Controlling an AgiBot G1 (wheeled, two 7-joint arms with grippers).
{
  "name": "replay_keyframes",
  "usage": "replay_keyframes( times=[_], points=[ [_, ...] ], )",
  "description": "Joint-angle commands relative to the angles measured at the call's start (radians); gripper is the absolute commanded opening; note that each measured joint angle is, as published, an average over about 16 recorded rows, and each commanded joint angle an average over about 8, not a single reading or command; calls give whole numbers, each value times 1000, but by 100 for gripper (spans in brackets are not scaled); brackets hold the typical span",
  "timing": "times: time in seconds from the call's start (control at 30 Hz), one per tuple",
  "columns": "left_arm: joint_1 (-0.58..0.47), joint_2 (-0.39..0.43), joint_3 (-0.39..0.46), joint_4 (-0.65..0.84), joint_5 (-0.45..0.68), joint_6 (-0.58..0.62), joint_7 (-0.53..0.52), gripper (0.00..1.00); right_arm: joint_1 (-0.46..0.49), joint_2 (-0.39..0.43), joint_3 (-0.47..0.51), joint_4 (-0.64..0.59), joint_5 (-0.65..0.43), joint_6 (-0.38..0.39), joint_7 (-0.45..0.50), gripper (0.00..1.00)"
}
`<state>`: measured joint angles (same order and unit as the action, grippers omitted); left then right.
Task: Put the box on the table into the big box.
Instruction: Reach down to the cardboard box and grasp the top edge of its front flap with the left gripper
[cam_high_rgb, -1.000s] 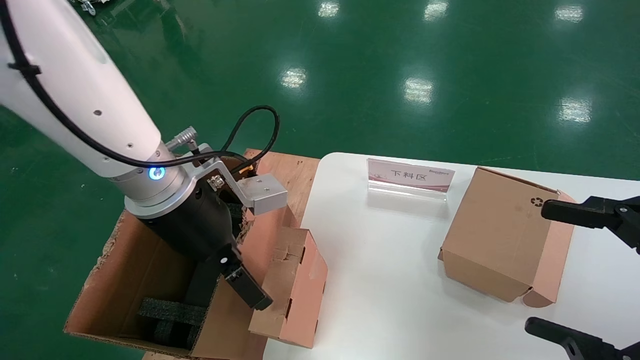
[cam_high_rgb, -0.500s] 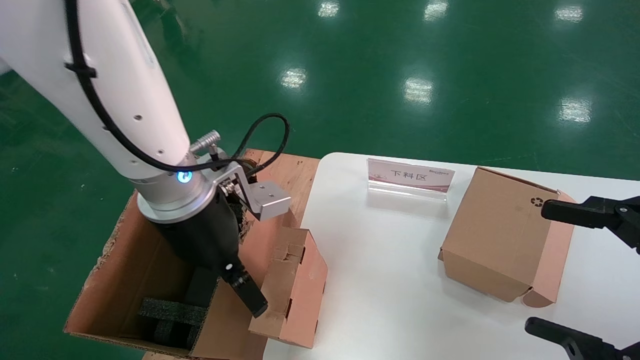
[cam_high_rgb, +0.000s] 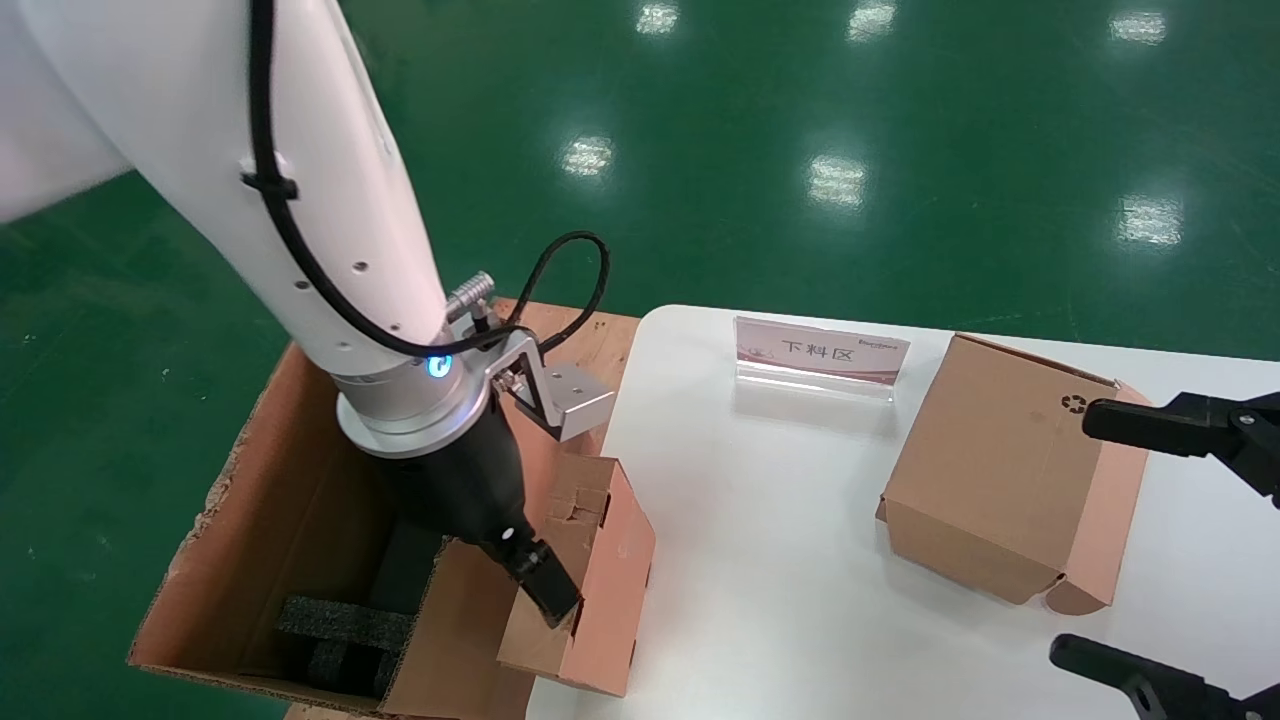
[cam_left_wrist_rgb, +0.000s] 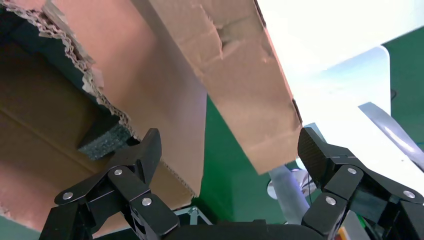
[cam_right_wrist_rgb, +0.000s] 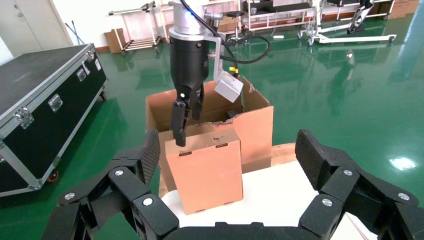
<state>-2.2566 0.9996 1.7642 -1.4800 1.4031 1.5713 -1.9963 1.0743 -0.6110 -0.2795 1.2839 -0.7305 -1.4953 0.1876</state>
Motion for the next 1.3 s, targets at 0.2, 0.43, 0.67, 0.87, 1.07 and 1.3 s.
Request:
replay_keyframes(
  times=[0.2, 0.43, 0.67, 0.87, 1.07, 1.3],
  points=[
    [17, 27, 3, 0, 31, -21, -61, 100, 0, 0, 0, 0, 0, 0, 0, 100],
    [27, 58, 1, 0, 62, -38, -121, 100, 0, 0, 0, 0, 0, 0, 0, 100],
    [36, 86, 2, 0, 90, -53, -170, 100, 0, 0, 0, 0, 0, 0, 0, 100],
    [49, 104, 9, 0, 122, -70, -206, 100, 0, 0, 0, 0, 0, 0, 0, 100],
    [68, 116, 21, 0, 158, -91, -237, 100, 0, 0, 0, 0, 0, 0, 0, 100],
    [91, 127, 34, 0, 196, -114, -265, 100, 0, 0, 0, 0, 0, 0, 0, 100]
  ],
)
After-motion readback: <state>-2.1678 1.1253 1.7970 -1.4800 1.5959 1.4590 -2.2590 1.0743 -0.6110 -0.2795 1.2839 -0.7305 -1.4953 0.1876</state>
